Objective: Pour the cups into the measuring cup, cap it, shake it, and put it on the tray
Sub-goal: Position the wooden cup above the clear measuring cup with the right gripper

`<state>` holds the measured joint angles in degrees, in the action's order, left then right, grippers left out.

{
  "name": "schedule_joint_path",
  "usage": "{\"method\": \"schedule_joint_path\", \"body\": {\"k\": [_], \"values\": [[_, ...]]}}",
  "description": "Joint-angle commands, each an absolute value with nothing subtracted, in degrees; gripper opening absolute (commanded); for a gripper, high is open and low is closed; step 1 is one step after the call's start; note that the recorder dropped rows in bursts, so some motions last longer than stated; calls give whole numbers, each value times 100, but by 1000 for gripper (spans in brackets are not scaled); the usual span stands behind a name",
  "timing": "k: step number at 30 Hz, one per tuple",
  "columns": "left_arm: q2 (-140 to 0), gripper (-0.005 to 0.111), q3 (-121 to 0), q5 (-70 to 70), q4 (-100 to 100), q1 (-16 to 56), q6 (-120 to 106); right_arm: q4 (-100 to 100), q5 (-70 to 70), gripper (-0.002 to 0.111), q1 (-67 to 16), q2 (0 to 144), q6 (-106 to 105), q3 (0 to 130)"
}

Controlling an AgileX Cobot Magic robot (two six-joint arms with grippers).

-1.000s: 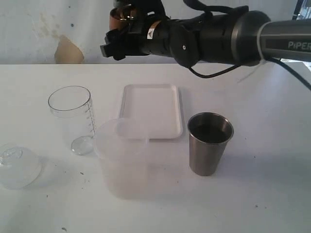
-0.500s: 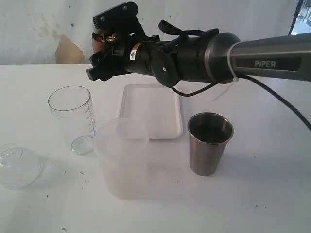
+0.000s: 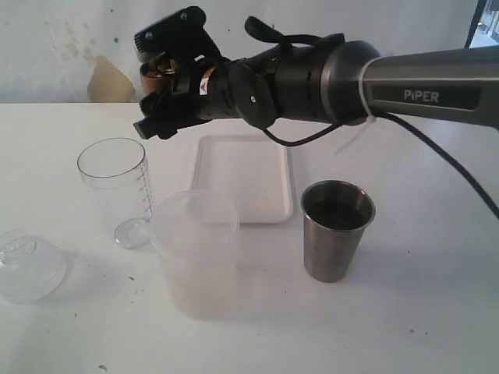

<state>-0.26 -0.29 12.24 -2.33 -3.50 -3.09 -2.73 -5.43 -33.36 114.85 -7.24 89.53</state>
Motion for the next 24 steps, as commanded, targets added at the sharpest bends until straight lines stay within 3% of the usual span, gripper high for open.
{"method": "schedule_joint_path", "body": {"k": [1,24], "values": [[0,1,0,1160,-195,-328,-304,-304,-152,0,-3413,11457,-1443,9191],[0,1,0,1160,-195,-328,-304,-331,77,0,-3390,11677,-3760,9417]]}}
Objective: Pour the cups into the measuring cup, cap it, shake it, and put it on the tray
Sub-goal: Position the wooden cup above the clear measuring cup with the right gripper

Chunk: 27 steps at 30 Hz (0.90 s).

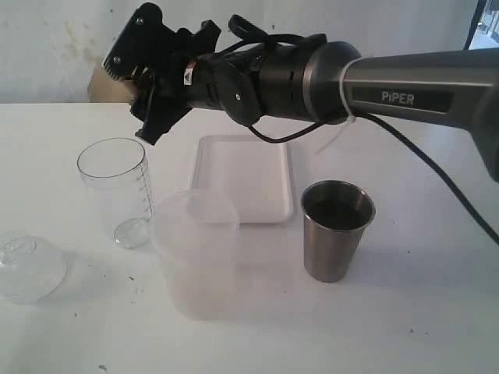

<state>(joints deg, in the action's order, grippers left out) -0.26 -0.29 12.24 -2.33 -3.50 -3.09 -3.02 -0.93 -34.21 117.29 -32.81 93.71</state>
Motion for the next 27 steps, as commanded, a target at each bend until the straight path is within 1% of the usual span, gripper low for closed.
{"method": "schedule_joint_path", "body": {"k": [1,13,19,27], "values": [[0,1,0,1160,-195,-328,-304,-331,74,0,-3378,11677,-3856,9417],[0,1,0,1160,-195,-328,-304,-342,-256,0,-3292,11677,-4276,9417],[0,1,0,1160,-195,-328,-304,-342,-268,0,-3292,11677,-4839,9417],[0,1,0,1160,-195,-328,-304,-496,-360,0,-3328,11677,-4826,9417]]}}
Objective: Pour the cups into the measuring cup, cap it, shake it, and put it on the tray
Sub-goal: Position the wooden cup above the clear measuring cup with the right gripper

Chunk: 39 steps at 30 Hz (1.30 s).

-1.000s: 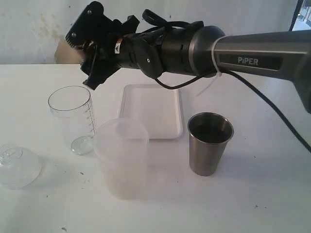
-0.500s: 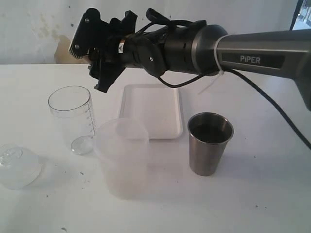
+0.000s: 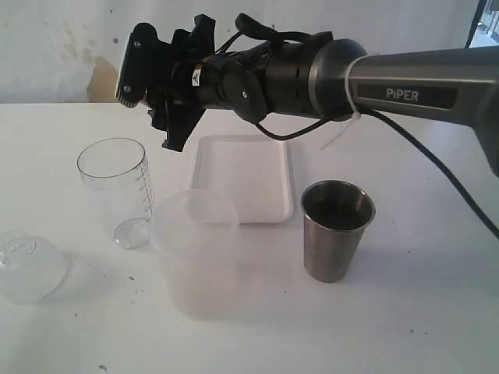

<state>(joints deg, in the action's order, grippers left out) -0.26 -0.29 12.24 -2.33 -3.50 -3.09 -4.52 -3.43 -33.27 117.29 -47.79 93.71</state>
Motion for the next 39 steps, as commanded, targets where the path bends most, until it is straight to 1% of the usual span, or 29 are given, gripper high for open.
{"method": "schedule_joint_path", "body": {"k": [1,16,22,31,39], "values": [[0,1,0,1160,-195,-328,-304,-496,-373,0,-3342,11677,-4826,9417],[0,1,0,1160,-195,-328,-304,-496,-473,0,-3423,11901,-5129,9405],[0,1,0,1160,-195,-328,-304,-510,-252,0,-3423,11903,-5196,9415],[0,1,0,1160,-195,-328,-304,-510,-210,0,-3423,11903,-5919,9415],[0,1,0,1160,-195,-328,-304,-488,-174,0,-3448,11903,-5936,9415]]}}
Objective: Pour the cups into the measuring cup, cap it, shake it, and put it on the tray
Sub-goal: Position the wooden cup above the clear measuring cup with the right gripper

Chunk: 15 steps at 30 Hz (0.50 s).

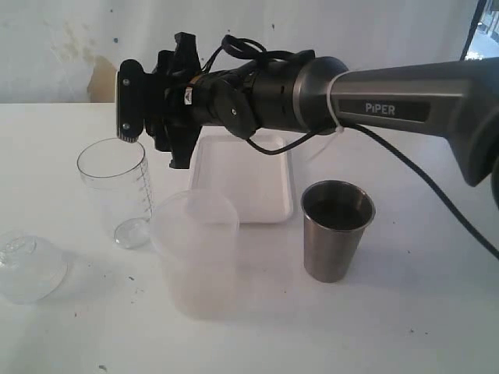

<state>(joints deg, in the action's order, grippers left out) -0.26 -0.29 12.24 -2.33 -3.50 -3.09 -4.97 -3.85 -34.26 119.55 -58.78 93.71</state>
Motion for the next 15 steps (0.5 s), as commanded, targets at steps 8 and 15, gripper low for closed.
{"method": "schedule_joint_path", "body": {"k": [8,15], "values": [[0,1,0,1160,-195,-328,-304,-488,-81,0,-3487,11892,-5936,9415],[0,1,0,1160,-195,-328,-304,-458,-42,0,-3487,11880,-5907,9415]]}}
